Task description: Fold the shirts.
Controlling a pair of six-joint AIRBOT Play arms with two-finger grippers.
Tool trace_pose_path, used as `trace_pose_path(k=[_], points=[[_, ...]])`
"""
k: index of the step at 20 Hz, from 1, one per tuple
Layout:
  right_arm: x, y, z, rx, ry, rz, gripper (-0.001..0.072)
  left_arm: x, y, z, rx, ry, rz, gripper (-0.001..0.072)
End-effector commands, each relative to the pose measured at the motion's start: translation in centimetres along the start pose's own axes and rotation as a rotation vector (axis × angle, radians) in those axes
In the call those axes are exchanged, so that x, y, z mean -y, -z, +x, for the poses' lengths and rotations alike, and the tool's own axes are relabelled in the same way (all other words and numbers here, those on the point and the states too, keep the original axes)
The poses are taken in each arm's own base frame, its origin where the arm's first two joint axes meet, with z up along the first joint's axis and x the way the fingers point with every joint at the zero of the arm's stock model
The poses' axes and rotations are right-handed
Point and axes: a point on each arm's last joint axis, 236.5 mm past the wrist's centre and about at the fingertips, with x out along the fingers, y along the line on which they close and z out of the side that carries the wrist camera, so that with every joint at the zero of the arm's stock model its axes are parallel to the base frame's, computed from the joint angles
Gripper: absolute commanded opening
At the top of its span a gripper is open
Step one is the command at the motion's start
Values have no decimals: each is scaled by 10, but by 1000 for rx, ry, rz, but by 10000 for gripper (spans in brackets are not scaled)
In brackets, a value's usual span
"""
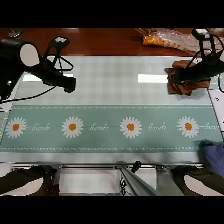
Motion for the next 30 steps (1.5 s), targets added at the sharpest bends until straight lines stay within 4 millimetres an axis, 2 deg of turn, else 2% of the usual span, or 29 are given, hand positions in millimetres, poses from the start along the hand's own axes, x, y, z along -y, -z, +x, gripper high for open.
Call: trace_pose_path(k=[1, 3, 5, 7, 10, 13, 16, 19, 24, 25, 26, 27, 28, 30], points=[[63, -59, -10, 258, 225, 68, 591, -7, 6, 11, -46, -25, 19, 711], [107, -72, -5, 321, 276, 173, 591, -27, -5, 15, -13, -107, 37, 711], [150, -63, 14, 283, 273, 310, 592, -42, -29, 13, 92, -149, 37, 711], [185, -47, 37, 224, 216, 493, 593, -50, -54, 7, 198, -161, 24, 711], [213, -26, 74, 157, 100, 686, 593, -53, -76, 2, 296, -167, 25, 711], [215, -4, 111, 60, 66, 685, 593, -52, -88, -2, 347, -167, 29, 711], [210, 7, 141, 5, 54, 655, 601, -52, -88, -2, 350, -167, 29, 711], [202, 7, 163, -8, 43, 644, 602, -52, -88, -2, 351, -164, 10, 710], [167, -4, 199, -14, 15, 570, 585, -51, -88, -2, 351, -157, 7, 710], [160, -8, 206, -8, 13, 570, 564, -51, -87, -2, 348, -156, 7, 711], [155, -11, 210, -2, 9, 565, 413, -51, -86, -1, 342, -156, 7, 710], [152, -13, 211, 4, 7, 557, 137, -51, -84, -1, 332, -156, 6, 710], [149, -17, 209, 12, 4, 556, 20, -51, -81, 0, 321, -156, 6, 710], [151, -33, 187, 42, 0, 544, 19, -51, -74, 0, 293, -156, 4, 709]])
